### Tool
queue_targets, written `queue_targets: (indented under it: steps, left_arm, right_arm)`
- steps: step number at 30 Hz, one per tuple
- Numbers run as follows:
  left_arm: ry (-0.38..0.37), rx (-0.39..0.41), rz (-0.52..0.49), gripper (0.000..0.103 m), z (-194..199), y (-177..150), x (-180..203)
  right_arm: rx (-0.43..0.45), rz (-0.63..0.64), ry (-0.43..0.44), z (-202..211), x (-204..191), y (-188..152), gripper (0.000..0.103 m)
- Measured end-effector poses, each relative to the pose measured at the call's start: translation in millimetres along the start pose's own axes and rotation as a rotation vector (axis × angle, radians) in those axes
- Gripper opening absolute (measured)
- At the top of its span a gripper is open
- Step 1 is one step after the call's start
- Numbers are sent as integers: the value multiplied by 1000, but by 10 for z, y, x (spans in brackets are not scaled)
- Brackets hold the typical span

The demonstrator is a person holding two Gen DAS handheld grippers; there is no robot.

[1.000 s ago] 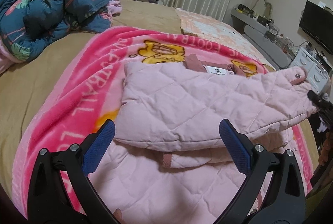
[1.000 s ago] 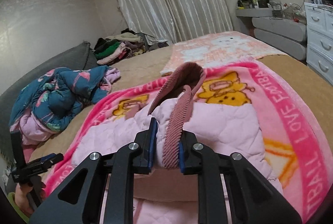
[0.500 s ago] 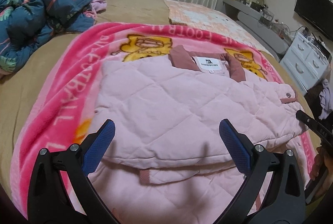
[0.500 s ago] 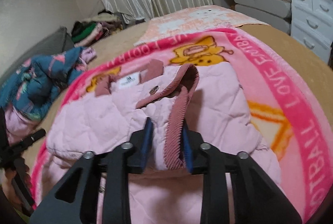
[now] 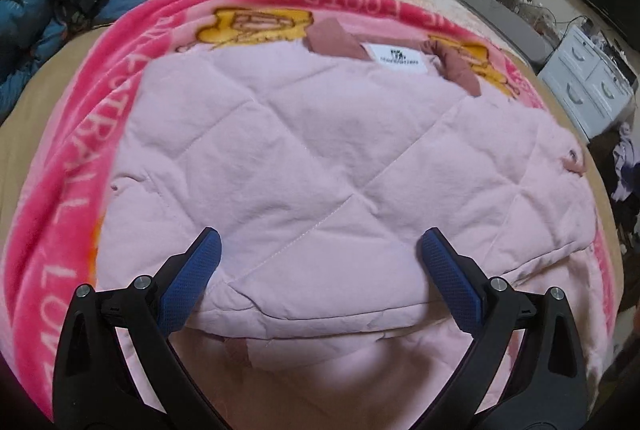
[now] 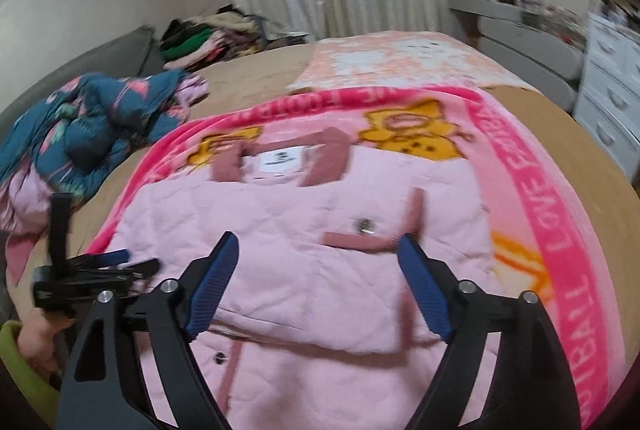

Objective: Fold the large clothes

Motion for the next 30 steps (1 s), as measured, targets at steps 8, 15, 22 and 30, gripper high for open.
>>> queue_targets:
  steps: [8, 15, 22, 30]
  left_arm:
    - [-30, 3, 12, 95, -77, 4, -73]
    - [-26, 16, -2, 95, -101, -11, -67]
    - [7, 22, -23, 94, -92, -35, -13]
    - [34, 47, -37, 94, 229, -169, 8]
  right_arm:
    - [-124, 119, -22, -523, -447, 204, 85]
    - [-306, 38, -64, -1295, -248, 83, 86]
    - [-285, 76, -110, -1413, -287, 14, 92]
    - [-257, 29, -96, -1268, -203, -98, 92]
Point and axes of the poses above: each gripper's, at about its wrist camera, not at the fingertips, and z roughly against the way its jaws point, x to its right, y to its top, the point moved 2 cm from there along -z, roughly the way its jaws point, and after that the axes turned 12 degrees about -x, right-handed, at the moved point
